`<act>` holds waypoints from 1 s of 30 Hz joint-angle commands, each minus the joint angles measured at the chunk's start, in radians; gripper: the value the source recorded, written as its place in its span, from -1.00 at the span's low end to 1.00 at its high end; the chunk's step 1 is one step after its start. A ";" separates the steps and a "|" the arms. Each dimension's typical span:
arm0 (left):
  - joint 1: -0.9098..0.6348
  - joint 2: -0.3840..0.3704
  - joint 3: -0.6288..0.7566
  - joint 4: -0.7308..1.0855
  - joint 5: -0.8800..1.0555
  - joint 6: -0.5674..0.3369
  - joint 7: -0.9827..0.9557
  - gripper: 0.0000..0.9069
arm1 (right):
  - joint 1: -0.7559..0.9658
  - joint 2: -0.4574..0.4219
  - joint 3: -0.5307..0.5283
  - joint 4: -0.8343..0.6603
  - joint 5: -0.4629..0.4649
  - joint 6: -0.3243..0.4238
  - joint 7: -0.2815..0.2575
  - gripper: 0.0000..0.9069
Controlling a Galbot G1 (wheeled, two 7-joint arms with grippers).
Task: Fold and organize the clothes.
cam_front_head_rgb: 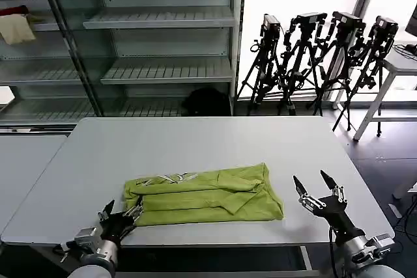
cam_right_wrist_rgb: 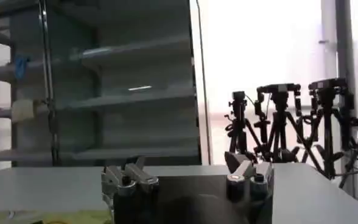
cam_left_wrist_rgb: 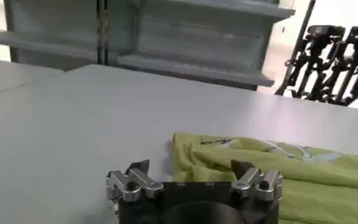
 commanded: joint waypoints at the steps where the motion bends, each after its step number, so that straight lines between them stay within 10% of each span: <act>1: -0.041 -0.050 0.013 0.035 -0.011 0.012 -0.040 1.00 | -0.012 0.007 0.013 -0.011 0.008 0.027 -0.032 1.00; 14: -0.089 -0.056 0.018 0.056 -0.061 0.068 -0.082 0.78 | 0.004 0.004 -0.005 -0.017 0.002 0.017 -0.031 1.00; 21: -0.078 -0.070 0.044 0.065 -0.023 0.059 -0.078 -0.31 | 0.015 0.005 -0.013 -0.016 -0.001 0.015 -0.029 1.00; 30: -0.068 -0.094 0.100 0.084 0.052 0.034 -0.077 -0.93 | 0.025 -0.001 -0.019 -0.016 0.001 0.010 -0.028 1.00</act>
